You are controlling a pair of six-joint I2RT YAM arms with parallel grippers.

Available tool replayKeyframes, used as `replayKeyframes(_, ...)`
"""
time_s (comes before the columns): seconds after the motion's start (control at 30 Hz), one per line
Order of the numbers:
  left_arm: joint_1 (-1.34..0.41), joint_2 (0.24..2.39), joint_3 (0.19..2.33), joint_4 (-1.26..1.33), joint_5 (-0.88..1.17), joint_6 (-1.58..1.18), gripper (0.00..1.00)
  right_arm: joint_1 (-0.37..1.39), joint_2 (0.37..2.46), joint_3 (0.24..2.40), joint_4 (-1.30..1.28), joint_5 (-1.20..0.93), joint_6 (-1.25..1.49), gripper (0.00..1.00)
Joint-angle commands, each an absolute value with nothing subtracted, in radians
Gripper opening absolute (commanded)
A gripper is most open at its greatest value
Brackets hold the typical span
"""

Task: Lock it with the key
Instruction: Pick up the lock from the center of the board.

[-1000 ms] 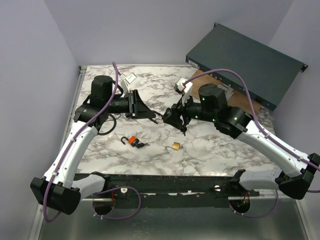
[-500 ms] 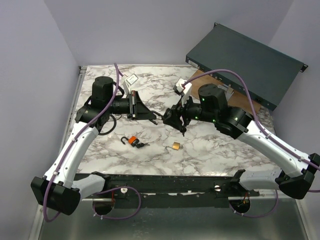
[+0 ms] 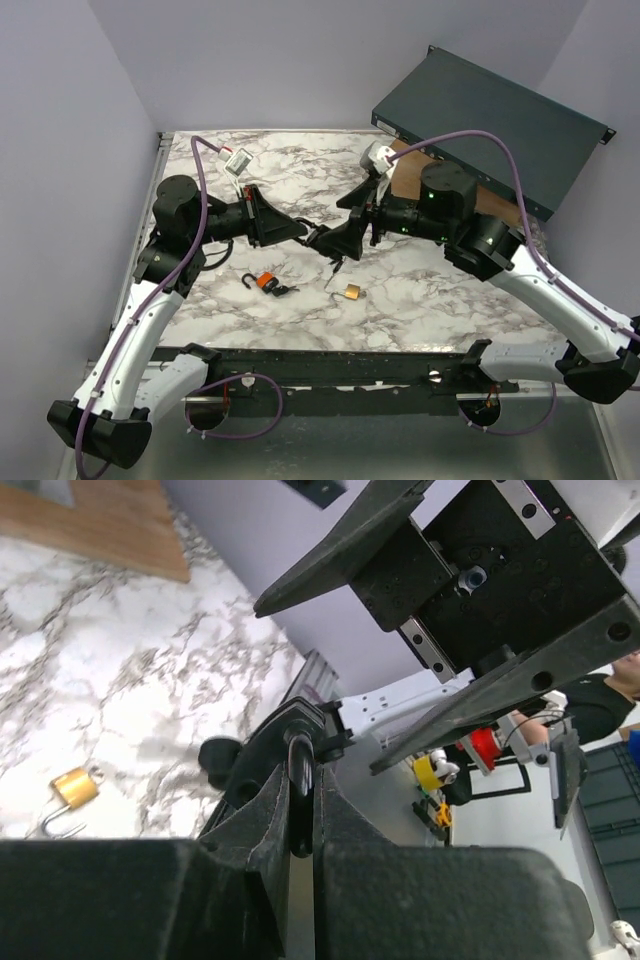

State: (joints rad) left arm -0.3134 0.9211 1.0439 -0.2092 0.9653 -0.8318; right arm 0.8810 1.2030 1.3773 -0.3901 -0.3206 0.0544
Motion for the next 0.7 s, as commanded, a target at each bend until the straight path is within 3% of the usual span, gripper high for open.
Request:
replayKeyframes(0.0, -0.314, 0.874, 1.058, 0.075, 0.927, -0.956, 0.00, 0.887, 1.140, 1.406, -0.228, -0.373, 0.106, 0.90)
replayKeyframes(0.2, -0.315, 0.841, 1.075, 0.293, 0.891, -1.096, 0.00, 0.887, 1.128, 1.412, -0.119, -0.412, 0.171, 0.92)
replayKeyframes(0.47, -0.314, 0.789, 1.193, 0.254, 0.760, -1.125, 0.00, 0.887, 1.234, 1.605, -0.043, -0.552, 0.283, 0.91)
replayKeyframes(0.67, -0.314, 0.758, 1.236, 0.193, 0.646, -1.178, 0.00, 0.887, 1.298, 1.689, -0.027, -0.594, 0.349, 0.80)
